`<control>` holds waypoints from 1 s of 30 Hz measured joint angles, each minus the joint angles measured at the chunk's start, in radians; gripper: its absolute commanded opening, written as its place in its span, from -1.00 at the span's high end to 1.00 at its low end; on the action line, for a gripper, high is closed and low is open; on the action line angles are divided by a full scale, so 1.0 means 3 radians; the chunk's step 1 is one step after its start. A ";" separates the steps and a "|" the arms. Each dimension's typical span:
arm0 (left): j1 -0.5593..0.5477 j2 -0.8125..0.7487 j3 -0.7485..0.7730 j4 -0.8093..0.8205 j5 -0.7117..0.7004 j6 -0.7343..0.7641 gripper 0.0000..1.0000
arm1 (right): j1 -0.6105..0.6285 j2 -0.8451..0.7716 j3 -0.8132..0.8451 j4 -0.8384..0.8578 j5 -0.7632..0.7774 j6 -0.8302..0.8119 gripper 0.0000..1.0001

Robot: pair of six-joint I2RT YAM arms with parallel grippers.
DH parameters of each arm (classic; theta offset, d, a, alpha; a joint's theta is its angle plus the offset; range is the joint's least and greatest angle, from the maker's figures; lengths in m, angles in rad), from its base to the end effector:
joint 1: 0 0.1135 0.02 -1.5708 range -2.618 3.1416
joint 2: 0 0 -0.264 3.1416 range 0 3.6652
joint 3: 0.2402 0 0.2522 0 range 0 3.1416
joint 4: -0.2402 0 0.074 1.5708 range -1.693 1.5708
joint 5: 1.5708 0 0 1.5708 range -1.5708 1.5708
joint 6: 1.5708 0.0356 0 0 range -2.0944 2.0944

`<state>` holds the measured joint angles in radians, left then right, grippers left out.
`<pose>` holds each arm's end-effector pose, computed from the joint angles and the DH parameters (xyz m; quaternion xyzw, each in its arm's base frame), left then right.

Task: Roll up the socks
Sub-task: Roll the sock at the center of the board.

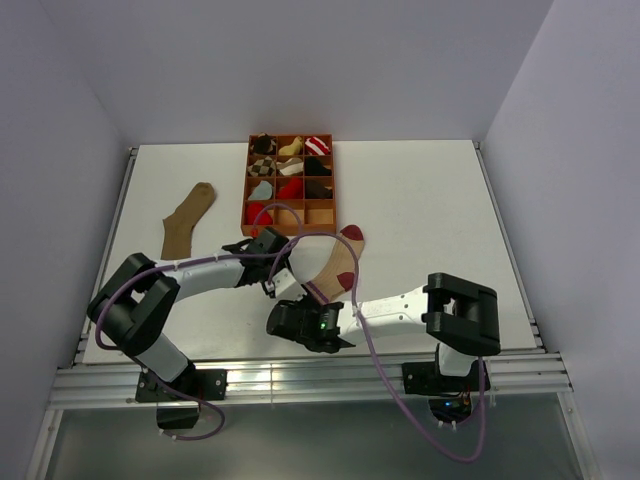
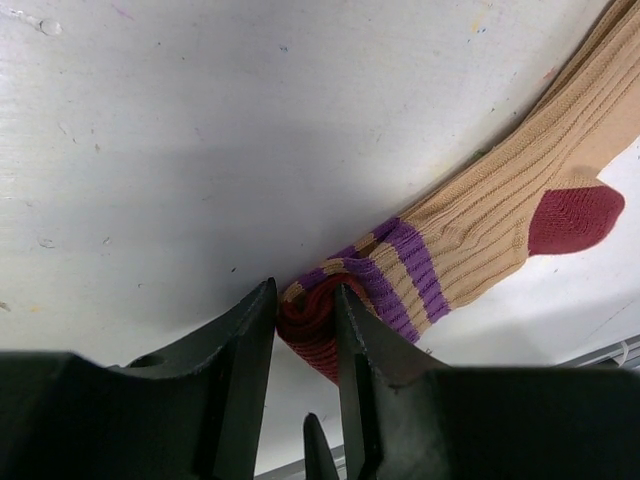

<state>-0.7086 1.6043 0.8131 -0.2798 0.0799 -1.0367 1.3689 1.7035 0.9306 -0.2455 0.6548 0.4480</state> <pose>0.2230 -0.1949 0.1492 -0.1484 0.9568 -0.2142 0.1292 0.0866 0.3149 0.1601 -0.3262 0.8551 0.0133 0.4028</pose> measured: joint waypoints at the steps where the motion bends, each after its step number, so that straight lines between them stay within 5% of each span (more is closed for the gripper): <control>1: 0.0000 0.0005 0.0006 -0.0008 0.0000 0.0001 0.28 | 0.0000 -0.0019 0.0000 -0.0008 0.0004 -0.0014 0.09; 23: -0.0029 0.0025 0.0047 -0.0064 -0.0047 0.0010 0.29 | -0.0036 0.0056 -0.0001 0.0047 0.0056 -0.0140 0.07; 29: -0.0031 0.0029 0.0056 -0.0076 -0.0053 0.0009 0.29 | -0.0069 0.0202 -0.0069 0.0172 0.0069 -0.0126 0.31; 30: -0.0032 0.0029 0.0060 -0.0083 -0.0055 0.0009 0.28 | -0.0069 0.0203 -0.0081 0.0196 0.0076 -0.0121 0.57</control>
<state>-0.7181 1.6131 0.8310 -0.3046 0.0635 -1.0340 1.3483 1.7645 0.9062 -0.1867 0.6777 0.4118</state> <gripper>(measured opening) 0.358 0.366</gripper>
